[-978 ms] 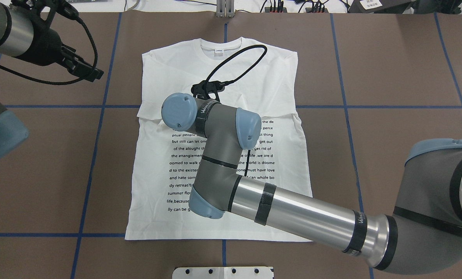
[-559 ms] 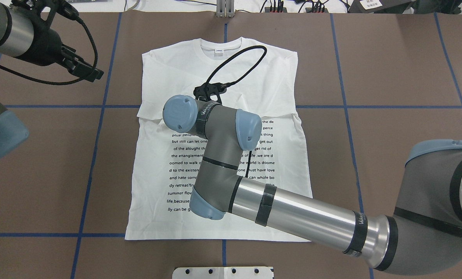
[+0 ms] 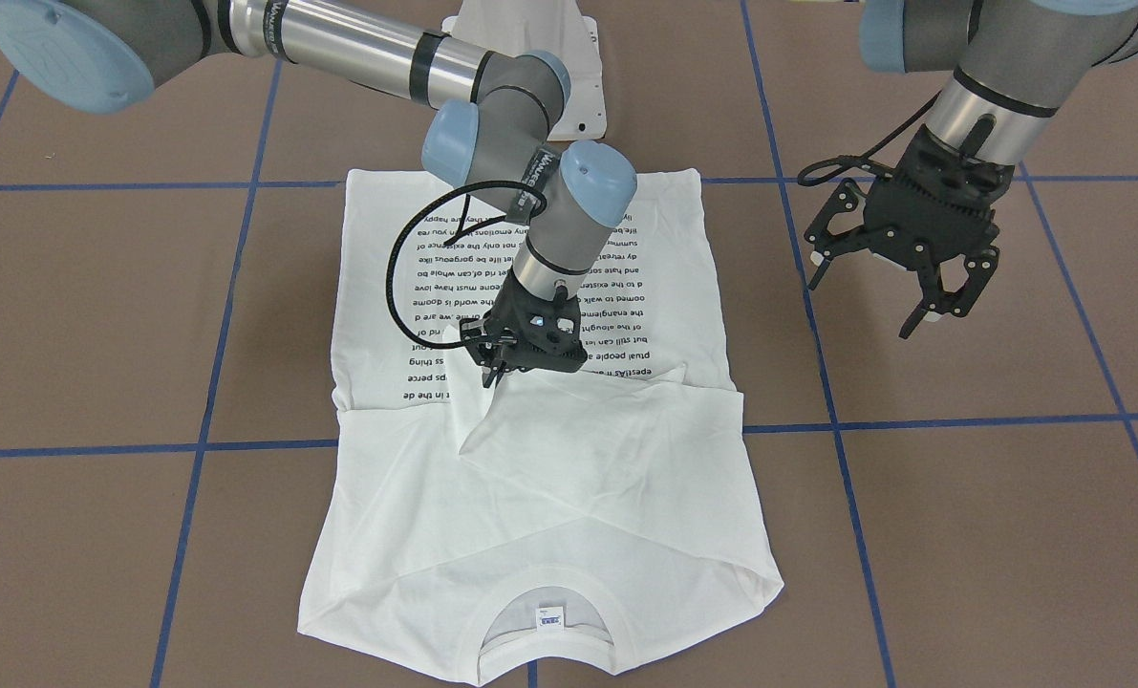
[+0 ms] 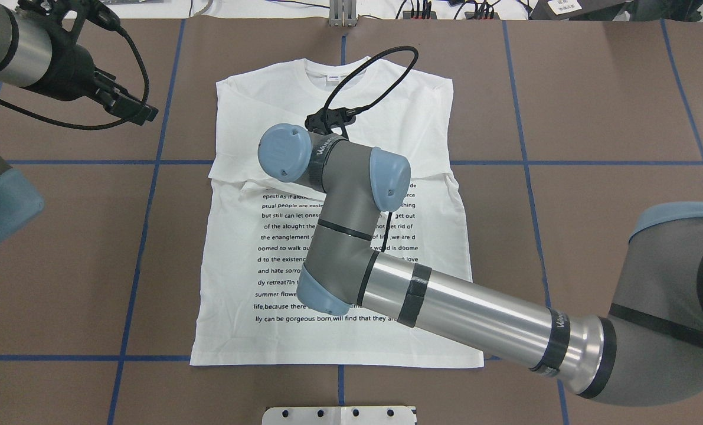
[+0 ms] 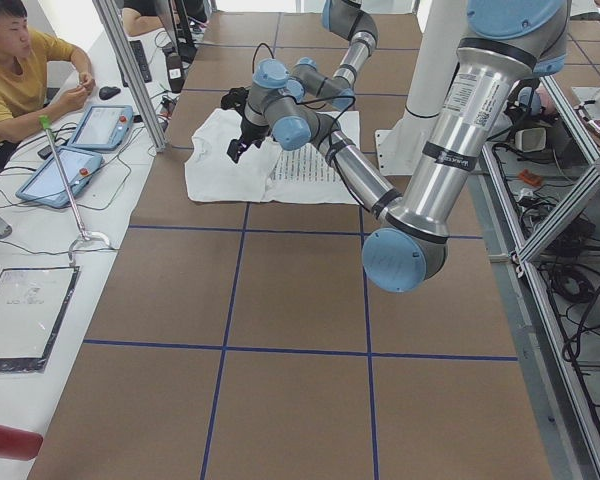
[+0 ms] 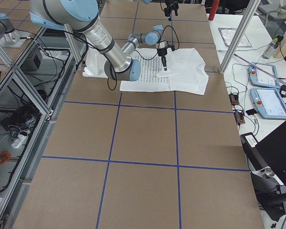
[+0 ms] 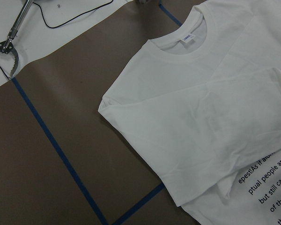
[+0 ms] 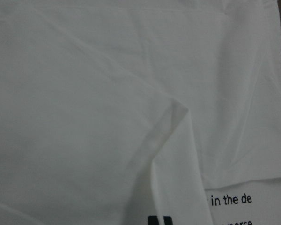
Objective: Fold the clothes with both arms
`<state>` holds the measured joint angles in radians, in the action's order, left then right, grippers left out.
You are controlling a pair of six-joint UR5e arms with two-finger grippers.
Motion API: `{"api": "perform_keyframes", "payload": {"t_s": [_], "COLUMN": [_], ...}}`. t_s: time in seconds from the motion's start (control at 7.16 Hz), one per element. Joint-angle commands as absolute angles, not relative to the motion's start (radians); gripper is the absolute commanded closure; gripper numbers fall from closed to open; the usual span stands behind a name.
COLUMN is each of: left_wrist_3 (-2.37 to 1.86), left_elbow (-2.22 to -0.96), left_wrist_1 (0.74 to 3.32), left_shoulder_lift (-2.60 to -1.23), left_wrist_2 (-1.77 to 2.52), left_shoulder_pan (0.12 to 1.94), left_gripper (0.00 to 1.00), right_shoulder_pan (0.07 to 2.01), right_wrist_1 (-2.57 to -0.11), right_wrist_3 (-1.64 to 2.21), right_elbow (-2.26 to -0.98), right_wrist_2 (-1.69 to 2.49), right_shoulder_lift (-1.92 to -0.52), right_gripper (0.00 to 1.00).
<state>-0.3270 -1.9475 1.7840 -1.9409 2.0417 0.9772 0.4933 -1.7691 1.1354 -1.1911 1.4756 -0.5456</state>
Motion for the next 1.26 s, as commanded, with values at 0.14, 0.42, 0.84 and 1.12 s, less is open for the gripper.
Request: {"api": "perform_keyframes", "payload": {"t_s": [0.14,0.42,0.84,1.12], "left_wrist_3": [-0.366,-0.368,-0.371,-0.557], "left_elbow": [-1.951,-1.951,-1.954,-1.983], "left_wrist_1": [1.786,1.786,1.784,1.784], "left_shoulder_lift": [-1.942,-1.942,-1.942,-1.922], "left_wrist_2": [2.043,2.043,2.037,2.033], "left_shoulder_pan": [0.973,0.971,0.969,0.947], "left_gripper": [0.00,0.00,0.00,0.00], "right_shoulder_pan": [0.580,0.586,0.591,0.597], "right_wrist_1": [-1.766,-1.758,-1.761,-1.759], "right_wrist_3": [1.000,1.002,1.005,1.026], "right_elbow": [-1.330,-1.342,-1.635,-1.966], "right_wrist_2": [1.477,1.473,1.488,1.589], "right_shoulder_lift": [-0.714,-0.761,-0.889,-1.059], "right_gripper": [1.00,0.00,0.00,0.00]}}
